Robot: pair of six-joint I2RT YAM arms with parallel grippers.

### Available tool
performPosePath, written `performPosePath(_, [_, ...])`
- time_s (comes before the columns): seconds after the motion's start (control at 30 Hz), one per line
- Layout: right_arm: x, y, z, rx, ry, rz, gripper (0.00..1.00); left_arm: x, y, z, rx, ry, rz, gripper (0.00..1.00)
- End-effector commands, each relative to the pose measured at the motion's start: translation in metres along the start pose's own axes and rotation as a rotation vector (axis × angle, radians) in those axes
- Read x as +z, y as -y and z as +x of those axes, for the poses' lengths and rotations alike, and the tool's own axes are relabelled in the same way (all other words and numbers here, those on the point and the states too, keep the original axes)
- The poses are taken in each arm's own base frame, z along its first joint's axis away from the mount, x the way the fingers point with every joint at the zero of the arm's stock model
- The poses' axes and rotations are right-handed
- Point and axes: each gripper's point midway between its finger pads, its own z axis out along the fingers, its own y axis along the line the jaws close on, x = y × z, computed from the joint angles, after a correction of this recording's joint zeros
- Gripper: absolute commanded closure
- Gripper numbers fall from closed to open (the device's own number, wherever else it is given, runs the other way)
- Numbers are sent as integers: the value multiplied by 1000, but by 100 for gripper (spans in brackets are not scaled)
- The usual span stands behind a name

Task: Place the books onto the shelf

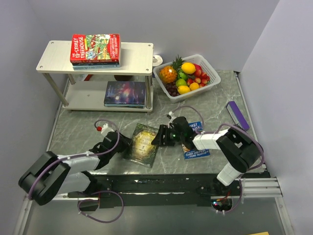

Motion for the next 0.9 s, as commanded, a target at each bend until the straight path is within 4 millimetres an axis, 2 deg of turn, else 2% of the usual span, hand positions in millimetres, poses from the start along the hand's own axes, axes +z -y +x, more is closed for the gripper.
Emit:
performPosePath(0.0, [-18,-80,56,-17,-223,-436,35,-19,-54,84,42,-357,-87,78])
performPosePath(0.13, [-26,-90,52,13,-186,-504,35,-18,-54,91,48,-380,-83,81])
performPosePath(0.33, [-21,-87,33,42,-89,-430,27,-20,-46,101,74,-416,-65,85])
performPosePath(0.37, [-15,-72,33,52,-76,-346,25,-21,-44,101,79,-419,-62,86])
performPosePath(0.43, [-14,-66,22,52,-44,-258,24,-25,-43,103,94,-428,-61,87])
performPosePath(0.47, [-12,-47,24,66,-44,-151,23,-26,-42,102,98,-427,-61,88])
performPosePath(0.53, [-11,-37,18,75,-31,-69,22,-28,-36,98,108,-415,-51,89])
performPosePath(0.57, [-11,-25,17,92,-21,-7,22,-31,-40,97,113,-419,-73,90])
performPosePath(0.63, [-12,-15,17,114,-13,37,21,-35,-33,92,110,-404,-60,91])
performPosePath(0.67, [-12,-11,15,124,-4,53,20,-38,-37,93,115,-415,-80,92])
performPosePath(0.73, [-12,-2,17,139,-7,83,20,-43,-26,91,123,-422,-45,92])
performPosePath(0.77, [-12,1,20,143,-17,86,21,-47,-31,93,130,-440,-61,93])
performPosePath(0.87, [-12,6,29,138,-44,85,22,-55,-25,97,152,-472,-29,93])
